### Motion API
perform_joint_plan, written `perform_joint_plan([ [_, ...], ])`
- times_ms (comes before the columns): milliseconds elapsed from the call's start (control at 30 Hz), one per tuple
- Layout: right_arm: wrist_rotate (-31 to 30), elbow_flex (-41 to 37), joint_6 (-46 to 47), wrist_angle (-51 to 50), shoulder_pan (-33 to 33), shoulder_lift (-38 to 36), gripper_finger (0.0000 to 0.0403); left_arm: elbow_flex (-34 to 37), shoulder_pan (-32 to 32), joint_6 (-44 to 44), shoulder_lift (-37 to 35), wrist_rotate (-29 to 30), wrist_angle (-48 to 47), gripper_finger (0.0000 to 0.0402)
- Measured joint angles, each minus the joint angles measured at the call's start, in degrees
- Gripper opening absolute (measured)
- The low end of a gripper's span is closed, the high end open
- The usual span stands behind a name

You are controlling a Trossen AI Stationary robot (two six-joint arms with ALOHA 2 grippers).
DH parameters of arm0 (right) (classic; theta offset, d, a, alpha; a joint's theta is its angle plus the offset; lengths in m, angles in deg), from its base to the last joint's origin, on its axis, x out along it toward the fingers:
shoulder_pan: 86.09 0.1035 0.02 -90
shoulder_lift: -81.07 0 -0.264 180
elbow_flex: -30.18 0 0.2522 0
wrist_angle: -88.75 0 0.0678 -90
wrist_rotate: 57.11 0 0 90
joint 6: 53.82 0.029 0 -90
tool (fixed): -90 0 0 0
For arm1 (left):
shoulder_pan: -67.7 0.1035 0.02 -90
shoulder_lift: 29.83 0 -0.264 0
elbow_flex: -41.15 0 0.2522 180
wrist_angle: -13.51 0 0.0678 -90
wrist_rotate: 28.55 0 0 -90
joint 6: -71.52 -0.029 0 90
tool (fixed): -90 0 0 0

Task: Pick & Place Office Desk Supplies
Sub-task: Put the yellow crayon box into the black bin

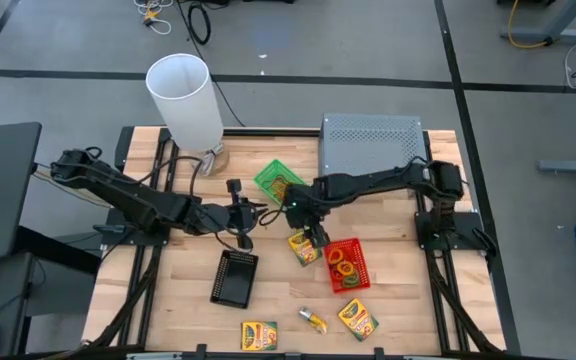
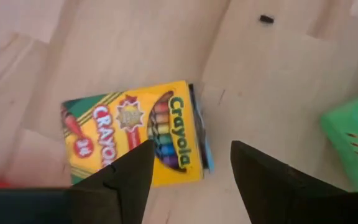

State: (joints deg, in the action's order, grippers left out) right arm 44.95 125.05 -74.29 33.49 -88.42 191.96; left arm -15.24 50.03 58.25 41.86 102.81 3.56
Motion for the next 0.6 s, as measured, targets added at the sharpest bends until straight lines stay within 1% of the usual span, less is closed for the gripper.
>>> perform_joint_plan([
  [100, 1.08, -0.08, -1.01, -1.08, -0.45, 2.45, 0.0220, 0.04, -0.02, 1.32, -0.99, 2.58, -1.32, 0.0050],
  [300, 2.03, 0.26, -2.87, -0.60, 0.27, 5.88, 0.0220, 0.08, -1.45, 3.43, -4.18, 2.74, -4.14, 0.0050],
  [433, 3.29, 0.25, -3.43, -0.09, 0.51, 6.43, 0.0219, 0.07, -3.13, 3.54, -5.65, 2.92, -5.27, 0.0050],
  [600, 4.15, 0.17, -3.54, 1.16, 0.86, 6.56, 0.0201, 0.07, -4.48, 4.13, -6.04, 5.86, -6.47, 0.0050],
])
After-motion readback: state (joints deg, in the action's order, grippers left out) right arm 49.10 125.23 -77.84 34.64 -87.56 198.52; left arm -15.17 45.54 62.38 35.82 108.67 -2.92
